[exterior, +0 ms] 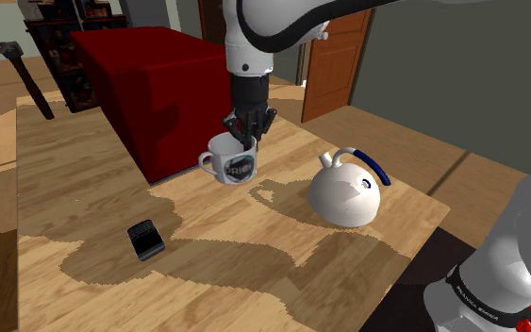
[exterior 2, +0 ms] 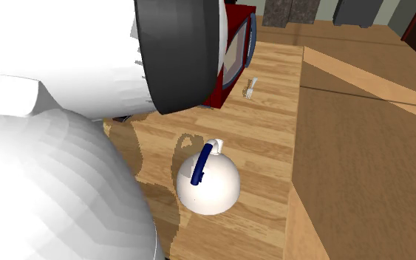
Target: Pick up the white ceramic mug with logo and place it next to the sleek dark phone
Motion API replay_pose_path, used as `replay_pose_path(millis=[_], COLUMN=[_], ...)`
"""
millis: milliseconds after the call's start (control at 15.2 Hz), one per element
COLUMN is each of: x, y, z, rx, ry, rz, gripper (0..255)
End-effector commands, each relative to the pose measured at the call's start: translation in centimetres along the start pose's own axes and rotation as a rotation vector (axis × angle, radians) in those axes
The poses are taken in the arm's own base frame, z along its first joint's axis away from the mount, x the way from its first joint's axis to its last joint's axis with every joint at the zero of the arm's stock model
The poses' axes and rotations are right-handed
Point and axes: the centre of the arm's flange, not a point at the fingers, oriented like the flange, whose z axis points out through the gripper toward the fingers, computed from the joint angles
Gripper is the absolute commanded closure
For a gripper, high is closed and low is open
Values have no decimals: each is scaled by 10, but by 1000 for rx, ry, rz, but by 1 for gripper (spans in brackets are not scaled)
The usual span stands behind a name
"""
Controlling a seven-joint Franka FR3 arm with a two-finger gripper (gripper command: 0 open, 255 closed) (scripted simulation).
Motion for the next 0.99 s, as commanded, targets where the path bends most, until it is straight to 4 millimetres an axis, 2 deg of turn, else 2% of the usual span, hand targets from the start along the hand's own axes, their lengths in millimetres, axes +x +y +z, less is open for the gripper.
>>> replay_pose_path(millis=[0,528,924], x=[-5,-29,-26], y=[-25,-127,-126], z=[4,11,43], rx=[0,0,0], ry=[0,0,0], rz=[2,2,2], gripper=[255,255,255])
